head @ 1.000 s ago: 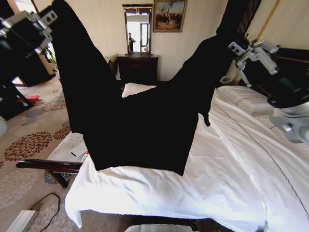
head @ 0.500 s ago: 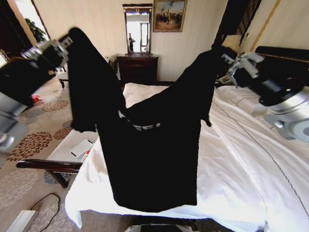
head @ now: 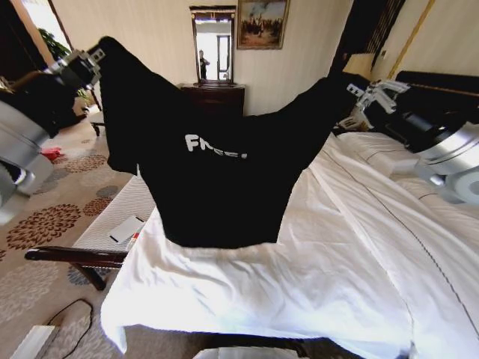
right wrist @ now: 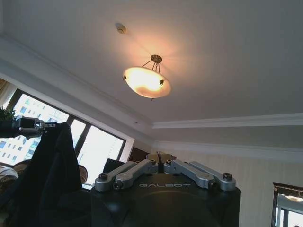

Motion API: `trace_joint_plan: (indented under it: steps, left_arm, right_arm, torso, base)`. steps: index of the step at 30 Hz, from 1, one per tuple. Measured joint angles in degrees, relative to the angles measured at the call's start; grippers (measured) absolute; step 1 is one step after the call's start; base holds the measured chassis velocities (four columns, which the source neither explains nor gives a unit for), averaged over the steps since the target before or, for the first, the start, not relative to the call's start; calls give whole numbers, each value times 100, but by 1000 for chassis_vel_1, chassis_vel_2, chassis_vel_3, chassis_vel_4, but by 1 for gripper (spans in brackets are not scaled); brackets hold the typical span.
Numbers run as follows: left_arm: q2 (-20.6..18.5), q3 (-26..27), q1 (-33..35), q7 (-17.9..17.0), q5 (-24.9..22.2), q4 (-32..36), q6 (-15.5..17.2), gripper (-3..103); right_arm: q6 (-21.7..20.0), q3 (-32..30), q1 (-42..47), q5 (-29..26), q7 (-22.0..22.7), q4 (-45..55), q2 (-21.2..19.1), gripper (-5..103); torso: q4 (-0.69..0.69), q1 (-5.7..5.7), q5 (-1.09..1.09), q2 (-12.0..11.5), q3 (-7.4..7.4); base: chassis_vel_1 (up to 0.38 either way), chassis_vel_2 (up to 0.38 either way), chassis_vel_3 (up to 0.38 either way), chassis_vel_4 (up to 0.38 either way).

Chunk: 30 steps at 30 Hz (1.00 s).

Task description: Fold the clothes on the bed.

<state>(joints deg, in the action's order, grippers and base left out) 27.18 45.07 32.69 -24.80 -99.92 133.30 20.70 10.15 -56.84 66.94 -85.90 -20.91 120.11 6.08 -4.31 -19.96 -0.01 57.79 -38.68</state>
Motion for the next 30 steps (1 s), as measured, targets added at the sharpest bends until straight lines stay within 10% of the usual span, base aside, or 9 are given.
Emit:
trace_joint_plan:
  steps: [30]
  left_arm:
    - [-473, 1516, 536, -387, -1816, 1010, -131, 0]
  right_arm:
    - [-151, -1110, 302, -170, 659, 1269, -94, 0]
  torso:
    - [0, 2, 0, 1, 1]
  base:
    - [0, 0, 0, 0]
